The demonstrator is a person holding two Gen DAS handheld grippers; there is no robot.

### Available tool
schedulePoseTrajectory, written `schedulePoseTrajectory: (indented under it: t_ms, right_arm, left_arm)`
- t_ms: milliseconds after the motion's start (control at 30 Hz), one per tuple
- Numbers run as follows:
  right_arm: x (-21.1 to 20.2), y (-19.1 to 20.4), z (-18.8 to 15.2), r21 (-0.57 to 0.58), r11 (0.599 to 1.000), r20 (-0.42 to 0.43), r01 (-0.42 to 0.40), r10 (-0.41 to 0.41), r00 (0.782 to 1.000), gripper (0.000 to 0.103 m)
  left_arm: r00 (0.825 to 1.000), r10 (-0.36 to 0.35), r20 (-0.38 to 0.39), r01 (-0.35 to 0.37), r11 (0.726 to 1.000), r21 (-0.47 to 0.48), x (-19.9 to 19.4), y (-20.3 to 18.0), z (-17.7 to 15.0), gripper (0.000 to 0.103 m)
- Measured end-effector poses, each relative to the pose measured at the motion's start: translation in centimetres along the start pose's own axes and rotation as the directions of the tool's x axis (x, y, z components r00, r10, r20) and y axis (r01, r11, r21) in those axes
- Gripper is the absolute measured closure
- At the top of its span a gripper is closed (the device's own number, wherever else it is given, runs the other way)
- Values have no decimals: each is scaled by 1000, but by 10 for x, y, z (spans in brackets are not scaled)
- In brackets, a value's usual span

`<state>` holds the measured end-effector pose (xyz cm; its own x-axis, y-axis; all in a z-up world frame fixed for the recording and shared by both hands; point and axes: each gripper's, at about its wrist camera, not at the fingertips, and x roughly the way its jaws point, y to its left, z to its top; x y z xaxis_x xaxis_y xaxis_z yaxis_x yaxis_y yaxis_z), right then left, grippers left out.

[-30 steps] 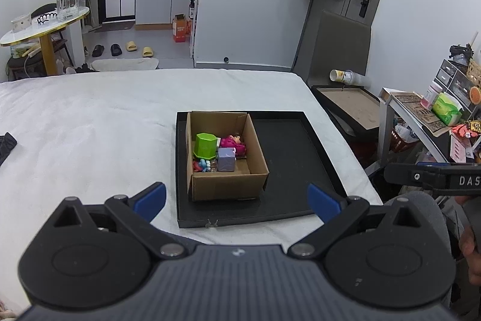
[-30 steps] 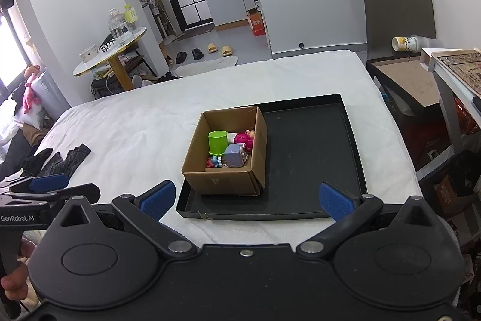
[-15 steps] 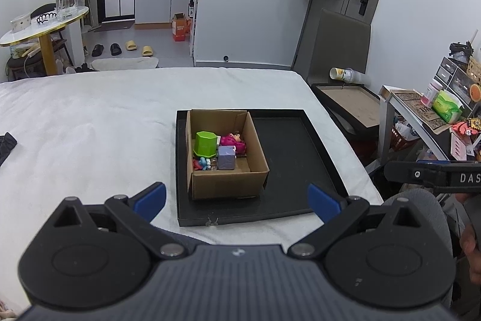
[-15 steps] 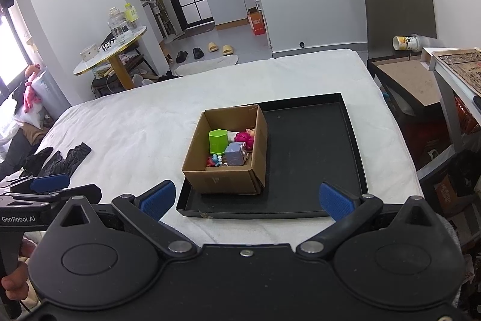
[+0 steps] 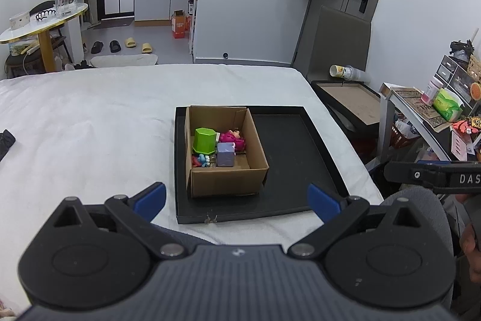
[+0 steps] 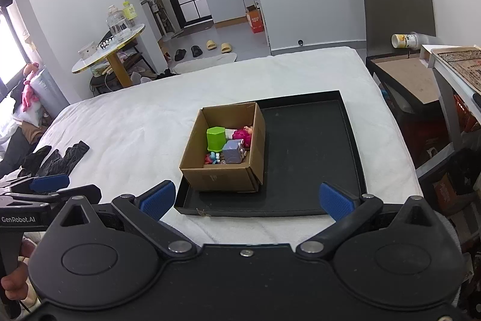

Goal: Organize rigid objects

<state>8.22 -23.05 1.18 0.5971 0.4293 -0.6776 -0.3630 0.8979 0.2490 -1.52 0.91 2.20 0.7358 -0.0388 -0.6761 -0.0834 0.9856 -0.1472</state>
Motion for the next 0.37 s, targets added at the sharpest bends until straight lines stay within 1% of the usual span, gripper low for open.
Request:
schedulePoseTrajectory:
  t_ms: [367]
  right_arm:
    - [4, -1, -2, 1, 1000, -12, 1, -1, 1000, 0]
  left_arm:
    - [1000, -19, 0, 19, 1000, 0, 2, 0, -2, 3]
